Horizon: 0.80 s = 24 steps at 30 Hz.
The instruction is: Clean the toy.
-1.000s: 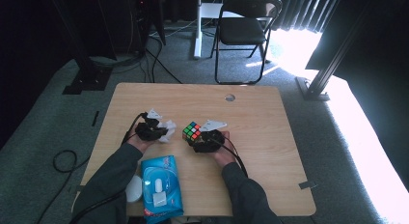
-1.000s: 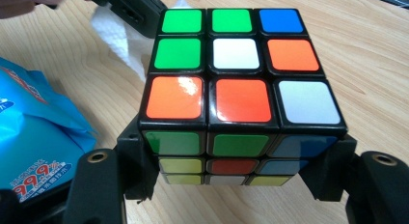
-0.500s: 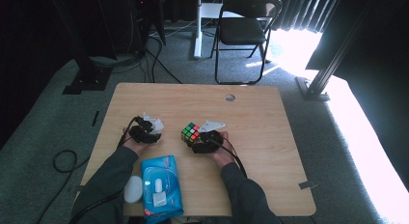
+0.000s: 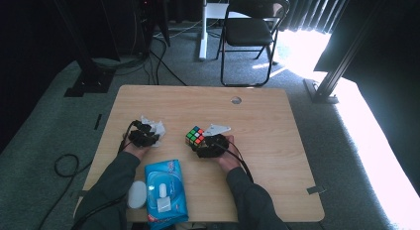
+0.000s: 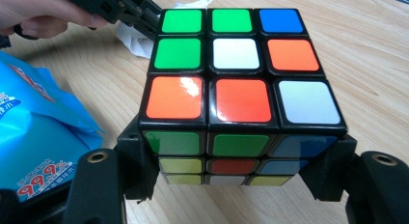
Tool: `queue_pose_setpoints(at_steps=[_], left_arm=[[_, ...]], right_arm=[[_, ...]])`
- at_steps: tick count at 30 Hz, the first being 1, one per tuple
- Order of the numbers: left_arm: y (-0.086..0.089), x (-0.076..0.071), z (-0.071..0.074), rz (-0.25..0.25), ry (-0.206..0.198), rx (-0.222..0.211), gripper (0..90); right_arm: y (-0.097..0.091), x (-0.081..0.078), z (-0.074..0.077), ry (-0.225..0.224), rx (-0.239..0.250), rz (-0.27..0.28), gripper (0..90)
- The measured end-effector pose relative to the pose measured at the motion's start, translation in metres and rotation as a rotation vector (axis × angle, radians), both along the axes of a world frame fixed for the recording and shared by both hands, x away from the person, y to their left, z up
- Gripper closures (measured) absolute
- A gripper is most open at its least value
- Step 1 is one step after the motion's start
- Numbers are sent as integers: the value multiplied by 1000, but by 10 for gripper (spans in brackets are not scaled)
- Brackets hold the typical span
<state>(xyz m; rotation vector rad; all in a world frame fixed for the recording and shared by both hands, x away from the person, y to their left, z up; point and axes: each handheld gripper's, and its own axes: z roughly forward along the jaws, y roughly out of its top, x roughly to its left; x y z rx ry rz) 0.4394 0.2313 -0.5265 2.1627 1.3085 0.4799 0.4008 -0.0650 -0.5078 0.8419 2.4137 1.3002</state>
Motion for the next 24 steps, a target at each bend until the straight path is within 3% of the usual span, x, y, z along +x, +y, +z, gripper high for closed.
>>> queue_pose_setpoints(at_steps=[1, 2, 4, 9, 18, 24], left_arm=[[0, 0, 1, 9, 0, 12, 745], [1, 0, 1, 6, 3, 12, 812], [3, -1, 2, -7, 14, -5, 852], [3, -5, 7, -77, 14, -30, 872], [-10, -15, 24, -187, -42, -70, 875], [-20, -22, 39, -282, -84, -71, 875]], right_arm=[[0, 0, 0, 1, 2, 1, 340], [1, 0, 0, 1, 3, 3, 340], [1, 0, 0, 3, 1, 5, 340], [-1, 1, 1, 3, 5, 1, 340], [6, 0, 3, 2, 6, 21, 340], [9, 0, 2, 0, 2, 31, 340]])
